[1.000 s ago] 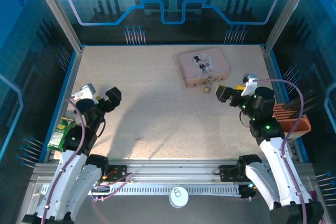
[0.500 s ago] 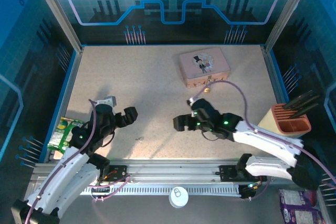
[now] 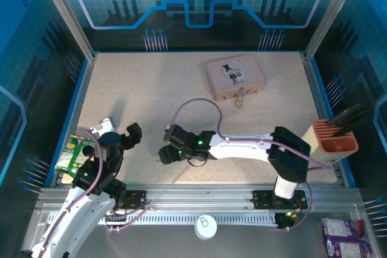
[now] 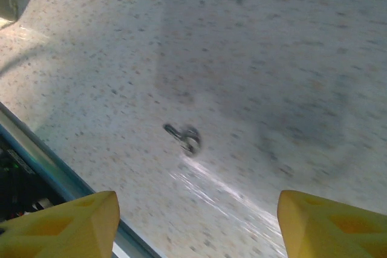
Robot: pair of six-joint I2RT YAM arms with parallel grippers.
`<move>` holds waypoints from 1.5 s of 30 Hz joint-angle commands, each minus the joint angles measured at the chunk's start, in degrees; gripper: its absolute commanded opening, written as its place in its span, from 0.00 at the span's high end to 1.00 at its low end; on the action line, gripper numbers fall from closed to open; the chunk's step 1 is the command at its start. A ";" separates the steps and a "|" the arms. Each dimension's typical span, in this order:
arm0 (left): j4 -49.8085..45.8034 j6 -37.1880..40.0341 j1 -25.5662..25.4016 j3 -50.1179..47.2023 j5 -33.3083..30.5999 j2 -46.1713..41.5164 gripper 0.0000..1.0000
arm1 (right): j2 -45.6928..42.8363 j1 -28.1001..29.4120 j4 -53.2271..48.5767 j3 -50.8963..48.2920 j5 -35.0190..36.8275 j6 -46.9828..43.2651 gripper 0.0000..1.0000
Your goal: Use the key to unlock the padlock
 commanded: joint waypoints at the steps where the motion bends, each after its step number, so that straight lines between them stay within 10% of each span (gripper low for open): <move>1: -4.50 -1.59 0.45 -0.15 -5.96 -3.71 0.01 | 5.07 1.00 -5.67 5.85 -1.16 0.11 0.33; 25: -6.84 -3.52 0.25 0.30 -5.39 -8.39 0.01 | 26.54 2.86 -28.60 32.03 1.43 -1.74 0.57; 45: -4.94 -2.47 0.15 -0.48 -3.55 -8.26 0.01 | 28.05 2.95 -29.08 32.66 1.96 -2.50 0.80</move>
